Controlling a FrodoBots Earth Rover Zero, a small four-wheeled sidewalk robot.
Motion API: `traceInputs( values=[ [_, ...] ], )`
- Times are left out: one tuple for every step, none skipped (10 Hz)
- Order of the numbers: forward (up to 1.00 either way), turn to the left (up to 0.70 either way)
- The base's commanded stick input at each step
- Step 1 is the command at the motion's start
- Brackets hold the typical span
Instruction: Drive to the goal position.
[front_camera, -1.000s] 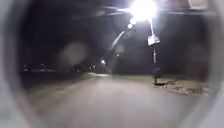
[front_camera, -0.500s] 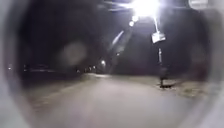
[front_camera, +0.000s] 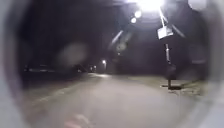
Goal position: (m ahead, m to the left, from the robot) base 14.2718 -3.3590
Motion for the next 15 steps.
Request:
traceInputs(
  values=[
    [1.00, -0.03],
    [1.00, -0.05],
    [1.00, -0.05],
    [1.00, -0.05],
    [1.00, -0.06],
    [1.00, -0.06],
    [1.00, -0.02],
    [1.00, 0.00],
    [1.00, 0.00],
    [1.00, 0.00],
    [1.00, 0.00],
    [1.00, 0.02],
    [1.00, 0.01],
    [1.00, 0.00],
    [1.00, 0.00]
  ],
)
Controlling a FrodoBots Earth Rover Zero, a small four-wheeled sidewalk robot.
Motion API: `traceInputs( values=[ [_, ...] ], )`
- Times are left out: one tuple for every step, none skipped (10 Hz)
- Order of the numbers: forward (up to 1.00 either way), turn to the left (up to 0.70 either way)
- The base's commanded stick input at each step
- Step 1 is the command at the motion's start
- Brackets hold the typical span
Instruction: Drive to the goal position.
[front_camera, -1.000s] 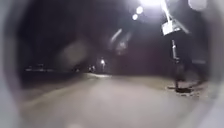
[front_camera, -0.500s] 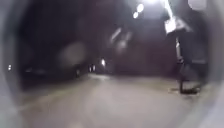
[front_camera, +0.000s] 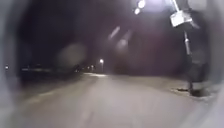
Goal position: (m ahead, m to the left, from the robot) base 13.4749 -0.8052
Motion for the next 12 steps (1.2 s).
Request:
traceInputs(
  values=[
    [1.00, 0.00],
    [1.00, 0.00],
    [1.00, 0.00],
    [1.00, -0.01],
    [1.00, -0.02],
    [1.00, -0.03],
    [1.00, -0.04],
    [1.00, -0.04],
    [1.00, -0.05],
    [1.00, -0.05],
    [1.00, -0.05],
    [1.00, -0.04]
  ],
)
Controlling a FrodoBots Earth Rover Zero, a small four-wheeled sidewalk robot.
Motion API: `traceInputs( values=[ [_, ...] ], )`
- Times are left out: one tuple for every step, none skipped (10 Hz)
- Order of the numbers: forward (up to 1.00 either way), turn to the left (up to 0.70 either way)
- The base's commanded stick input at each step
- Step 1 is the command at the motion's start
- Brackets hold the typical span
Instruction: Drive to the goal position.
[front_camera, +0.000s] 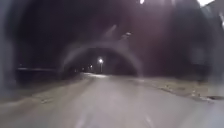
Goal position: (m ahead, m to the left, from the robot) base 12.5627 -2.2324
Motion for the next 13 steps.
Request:
traceInputs(
  values=[
    [1.00, -0.04],
    [1.00, -0.03],
    [1.00, -0.02],
    [1.00, -0.02],
    [1.00, -0.01],
    [1.00, -0.01],
    [1.00, 0.00],
    [1.00, 0.00],
    [1.00, 0.00],
    [1.00, 0.00],
    [1.00, 0.00],
    [1.00, 0.00],
    [1.00, 0.00]
  ],
)
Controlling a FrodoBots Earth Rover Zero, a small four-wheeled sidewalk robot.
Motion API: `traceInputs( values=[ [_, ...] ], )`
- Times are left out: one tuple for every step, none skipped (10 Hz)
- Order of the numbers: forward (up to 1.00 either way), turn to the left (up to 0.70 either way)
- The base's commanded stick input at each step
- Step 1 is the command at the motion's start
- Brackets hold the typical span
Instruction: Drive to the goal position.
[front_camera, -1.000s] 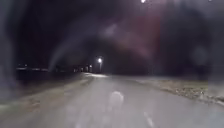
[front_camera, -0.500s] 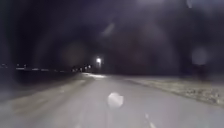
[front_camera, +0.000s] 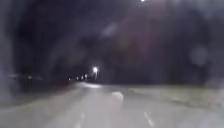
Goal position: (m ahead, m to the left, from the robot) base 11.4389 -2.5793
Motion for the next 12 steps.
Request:
traceInputs(
  values=[
    [1.00, 0.00],
    [1.00, 0.00],
    [1.00, 0.08],
    [1.00, 0.20],
    [1.00, 0.18],
    [1.00, 0.16],
    [1.00, 0.13],
    [1.00, 0.10],
    [1.00, 0.08],
    [1.00, 0.06],
    [1.00, 0.03],
    [1.00, 0.04]
  ],
)
